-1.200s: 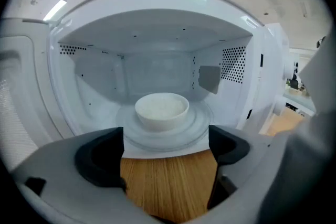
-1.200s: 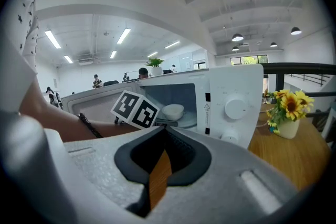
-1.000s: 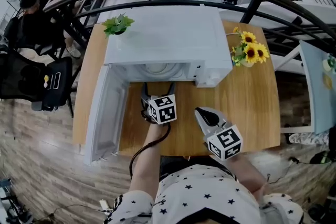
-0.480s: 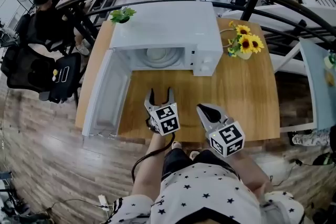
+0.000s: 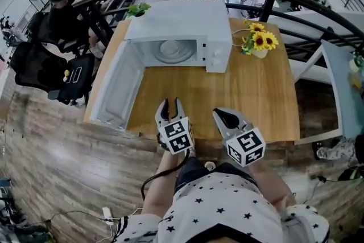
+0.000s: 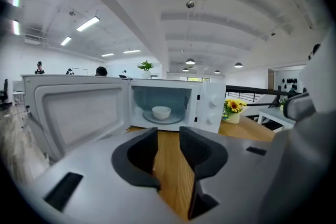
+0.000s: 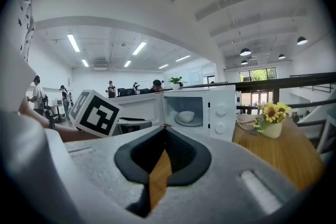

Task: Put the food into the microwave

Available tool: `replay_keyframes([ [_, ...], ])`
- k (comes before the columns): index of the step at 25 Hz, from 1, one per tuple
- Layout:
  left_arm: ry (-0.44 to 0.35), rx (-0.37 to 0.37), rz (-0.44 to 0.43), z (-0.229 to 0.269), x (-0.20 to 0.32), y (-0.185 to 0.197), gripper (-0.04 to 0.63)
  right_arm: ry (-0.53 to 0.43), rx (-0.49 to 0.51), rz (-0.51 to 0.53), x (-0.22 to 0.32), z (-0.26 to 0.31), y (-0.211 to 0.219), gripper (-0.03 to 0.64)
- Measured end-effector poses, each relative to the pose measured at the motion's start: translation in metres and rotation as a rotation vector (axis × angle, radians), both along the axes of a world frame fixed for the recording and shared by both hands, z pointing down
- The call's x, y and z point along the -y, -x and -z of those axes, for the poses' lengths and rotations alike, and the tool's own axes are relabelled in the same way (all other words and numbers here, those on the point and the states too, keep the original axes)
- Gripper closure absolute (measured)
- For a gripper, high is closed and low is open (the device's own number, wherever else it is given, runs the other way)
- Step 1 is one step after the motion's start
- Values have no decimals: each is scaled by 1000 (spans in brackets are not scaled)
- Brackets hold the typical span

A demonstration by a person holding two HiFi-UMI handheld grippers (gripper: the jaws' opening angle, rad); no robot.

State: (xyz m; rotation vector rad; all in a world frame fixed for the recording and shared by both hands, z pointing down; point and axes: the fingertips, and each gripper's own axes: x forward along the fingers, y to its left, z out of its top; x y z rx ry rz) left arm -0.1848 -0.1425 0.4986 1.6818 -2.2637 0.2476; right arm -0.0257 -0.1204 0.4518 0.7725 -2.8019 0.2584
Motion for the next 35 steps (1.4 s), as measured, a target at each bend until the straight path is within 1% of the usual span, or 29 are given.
replay_keyframes([
  [3, -21, -6, 4, 8, -19, -12, 502, -8, 11, -3, -11, 2, -11, 611],
  [7, -37, -19, -4, 16, -48, -28, 531, -20, 25, -19, -26, 7, -25, 611],
  [13, -77, -36, -42, 33, -79, -53, 548, -21, 51, -28, -42, 7, -37, 611],
  [19, -104, -55, -93, 47, -94, -73, 555, -25, 71, -21, -51, 11, -43, 611],
  [24, -126, -30, -128, 57, -102, -85, 557, -24, 85, -18, -54, 12, -46, 611],
  [29, -130, -38, -141, 59, -106, -92, 557, -22, 84, -19, -57, 10, -48, 611],
  [35, -130, -27, -143, 58, -101, -95, 557, -21, 91, -16, -53, 9, -48, 611],
])
